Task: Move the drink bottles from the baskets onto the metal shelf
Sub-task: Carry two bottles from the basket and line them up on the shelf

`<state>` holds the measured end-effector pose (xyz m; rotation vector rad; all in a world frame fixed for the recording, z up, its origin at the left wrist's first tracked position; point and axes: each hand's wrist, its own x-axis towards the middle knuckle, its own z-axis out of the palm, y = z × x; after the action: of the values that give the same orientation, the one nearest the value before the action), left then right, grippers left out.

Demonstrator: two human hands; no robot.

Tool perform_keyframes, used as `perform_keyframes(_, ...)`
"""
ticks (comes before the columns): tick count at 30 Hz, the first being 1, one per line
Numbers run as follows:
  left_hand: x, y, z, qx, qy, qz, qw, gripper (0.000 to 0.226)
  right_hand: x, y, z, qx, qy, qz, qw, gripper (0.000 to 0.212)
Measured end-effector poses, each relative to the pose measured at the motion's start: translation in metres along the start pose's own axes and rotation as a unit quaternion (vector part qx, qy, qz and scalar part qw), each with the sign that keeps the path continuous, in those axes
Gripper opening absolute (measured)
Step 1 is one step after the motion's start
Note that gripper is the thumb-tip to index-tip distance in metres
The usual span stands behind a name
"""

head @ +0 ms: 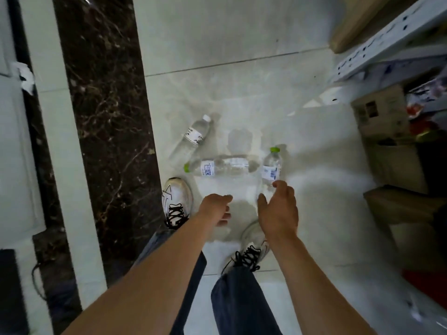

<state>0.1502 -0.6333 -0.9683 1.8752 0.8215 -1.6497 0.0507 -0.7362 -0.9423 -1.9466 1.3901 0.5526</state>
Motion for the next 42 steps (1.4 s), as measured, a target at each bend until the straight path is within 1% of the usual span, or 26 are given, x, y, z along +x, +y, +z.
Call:
perform_keyframes(3,0.061,0.008,0.004,-0.083,-0.033,-0.024,0.996,0.042,0.062,0.02,0.037,0.015,-0.02,0.046,0.999,0.054)
perform_keyframes(5,0.089,0.021,0.007,-0.144,-0.047,-0.035,0.988,0.05,0.098,0.03,0.055,0.04,-0.043,0.087,0.995,0.062)
perform_keyframes(8,0.13,0.038,0.019,-0.2,-0.043,-0.042,0.978,0.055,0.138,0.047,0.083,0.083,-0.071,0.169,0.98,0.072)
perform_keyframes(11,0.159,0.047,0.029,-0.215,-0.038,-0.052,0.974,0.059,0.16,0.06,0.102,0.139,-0.079,0.222,0.962,0.07)
perform_keyframes(14,0.182,0.049,0.036,-0.259,-0.033,-0.058,0.964,0.066,0.17,0.079,0.118,0.154,-0.077,0.222,0.96,0.064)
perform_keyframes(16,0.193,0.047,0.037,-0.262,-0.006,-0.046,0.964,0.07,0.171,0.088,0.128,0.173,-0.073,0.214,0.959,0.064)
perform_keyframes(18,0.202,0.047,0.038,-0.292,0.028,-0.017,0.956,0.073,0.173,0.093,0.134,0.191,-0.079,0.206,0.956,0.063)
perform_keyframes(21,0.206,0.046,0.041,-0.357,0.064,0.008,0.932,0.064,0.176,0.098,0.136,0.208,-0.096,0.199,0.953,0.06)
perform_keyframes(22,0.203,0.044,0.04,-0.357,0.064,0.012,0.932,0.062,0.176,0.098,0.136,0.215,-0.101,0.199,0.951,0.057)
perform_keyframes(24,0.199,0.036,0.036,-0.301,0.053,0.018,0.952,0.068,0.17,0.095,0.133,0.226,-0.108,0.197,0.948,0.054)
perform_keyframes(26,0.188,0.027,0.029,-0.198,0.05,0.034,0.978,0.064,0.16,0.09,0.128,0.229,-0.107,0.187,0.949,0.056)
perform_keyframes(28,0.172,0.02,0.022,-0.107,0.04,0.069,0.991,0.06,0.147,0.083,0.118,0.224,-0.104,0.172,0.954,0.062)
perform_keyframes(29,0.162,0.018,0.019,-0.067,0.046,0.087,0.993,0.061,0.138,0.079,0.111,0.224,-0.105,0.163,0.955,0.063)
perform_keyframes(32,0.126,0.019,0.009,0.031,0.095,0.148,0.984,0.07,0.107,0.062,0.085,0.243,-0.101,0.138,0.955,0.056)
perform_keyframes(35,0.079,0.027,-0.003,0.09,0.113,0.199,0.969,0.067,0.073,0.037,0.052,0.277,-0.065,0.115,0.952,0.046)
perform_keyframes(37,0.039,0.037,-0.012,0.11,0.111,0.228,0.961,0.068,0.051,0.016,0.027,0.296,-0.056,0.104,0.948,0.047)
perform_keyframes(40,-0.027,0.054,-0.023,0.132,0.111,0.284,0.943,0.069,0.024,-0.019,-0.011,0.339,-0.043,0.098,0.935,0.058)
perform_keyframes(42,-0.079,0.067,-0.033,0.136,0.124,0.324,0.928,0.069,0.003,-0.048,-0.045,0.367,-0.016,0.082,0.926,0.06)
